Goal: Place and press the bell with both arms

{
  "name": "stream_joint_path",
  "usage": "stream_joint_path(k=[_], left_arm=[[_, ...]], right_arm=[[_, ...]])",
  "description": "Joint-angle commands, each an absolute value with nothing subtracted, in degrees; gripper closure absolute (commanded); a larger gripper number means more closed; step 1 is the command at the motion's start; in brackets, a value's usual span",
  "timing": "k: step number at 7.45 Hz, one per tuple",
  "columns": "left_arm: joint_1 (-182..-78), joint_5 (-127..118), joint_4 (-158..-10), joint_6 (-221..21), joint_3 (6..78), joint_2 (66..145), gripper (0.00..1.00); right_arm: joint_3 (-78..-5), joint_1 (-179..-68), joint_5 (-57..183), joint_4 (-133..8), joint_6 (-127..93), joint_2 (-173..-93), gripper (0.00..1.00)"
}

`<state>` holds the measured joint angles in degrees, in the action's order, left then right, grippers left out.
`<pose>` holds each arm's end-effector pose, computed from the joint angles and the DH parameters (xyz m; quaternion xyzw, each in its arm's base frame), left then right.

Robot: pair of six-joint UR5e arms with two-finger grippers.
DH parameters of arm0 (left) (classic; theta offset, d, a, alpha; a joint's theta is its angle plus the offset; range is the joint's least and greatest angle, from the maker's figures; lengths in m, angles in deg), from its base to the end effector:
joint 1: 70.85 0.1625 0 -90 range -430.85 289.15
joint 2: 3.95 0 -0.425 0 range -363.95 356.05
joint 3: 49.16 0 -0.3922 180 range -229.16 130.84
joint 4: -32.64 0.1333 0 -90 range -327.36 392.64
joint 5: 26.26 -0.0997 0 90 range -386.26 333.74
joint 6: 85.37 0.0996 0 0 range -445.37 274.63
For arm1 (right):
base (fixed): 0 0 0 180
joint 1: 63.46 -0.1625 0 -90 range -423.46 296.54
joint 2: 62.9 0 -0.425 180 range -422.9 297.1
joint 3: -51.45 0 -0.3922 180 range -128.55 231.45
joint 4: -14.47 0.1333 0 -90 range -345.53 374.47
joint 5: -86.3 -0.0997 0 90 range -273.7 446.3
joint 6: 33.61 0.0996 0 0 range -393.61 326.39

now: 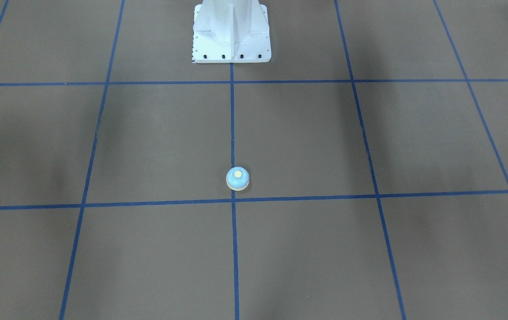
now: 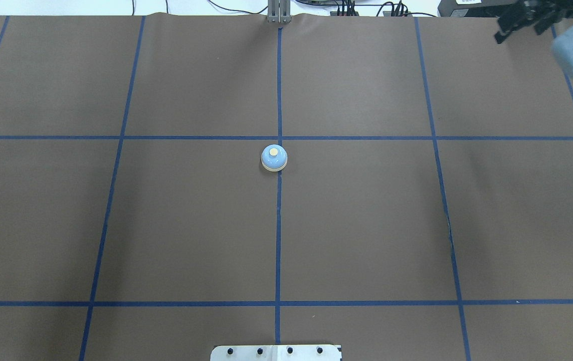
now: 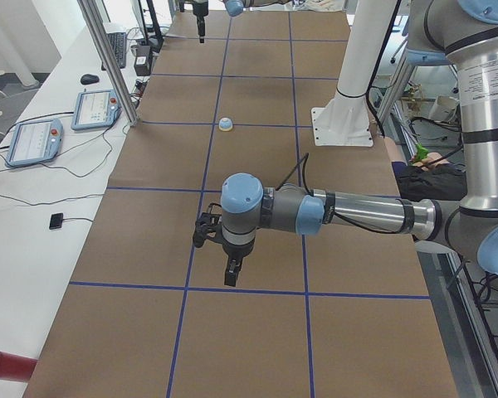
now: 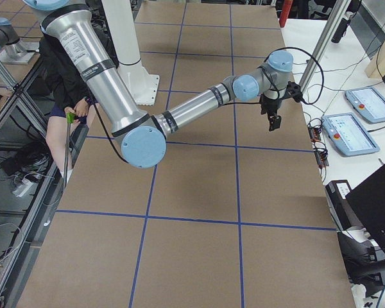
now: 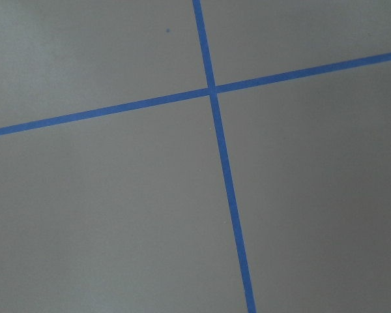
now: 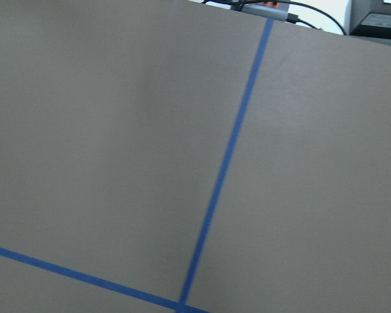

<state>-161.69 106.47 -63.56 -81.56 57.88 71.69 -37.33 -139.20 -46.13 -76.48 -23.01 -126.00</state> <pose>-0.0715 -0.3952 0.6128 0.0868 0.3600 0.0523 0.9274 -0.1002 -0.6628 0.3966 0.1189 -0.3882 -0.1065 0.9077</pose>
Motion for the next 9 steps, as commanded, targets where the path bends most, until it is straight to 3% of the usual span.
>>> stream_joint_path(k=[1, 5, 9], left_arm=[[-164.3, 107.3, -64.1, -81.3, 56.1, 71.5, 0.0], [-168.7, 115.0, -64.1, -81.4, 57.1, 69.1, 0.0], [-169.1, 114.1, -64.8, -81.8, 57.1, 67.2, 0.0]], right_arm=[[-39.7, -147.7, -47.9, -76.4, -36.6, -137.9, 0.0], [-49.2, -149.3, -47.0, -75.6, -36.3, -154.0, 0.0], [-50.8, -149.3, -48.4, -75.6, -36.1, -155.2, 0.0]])
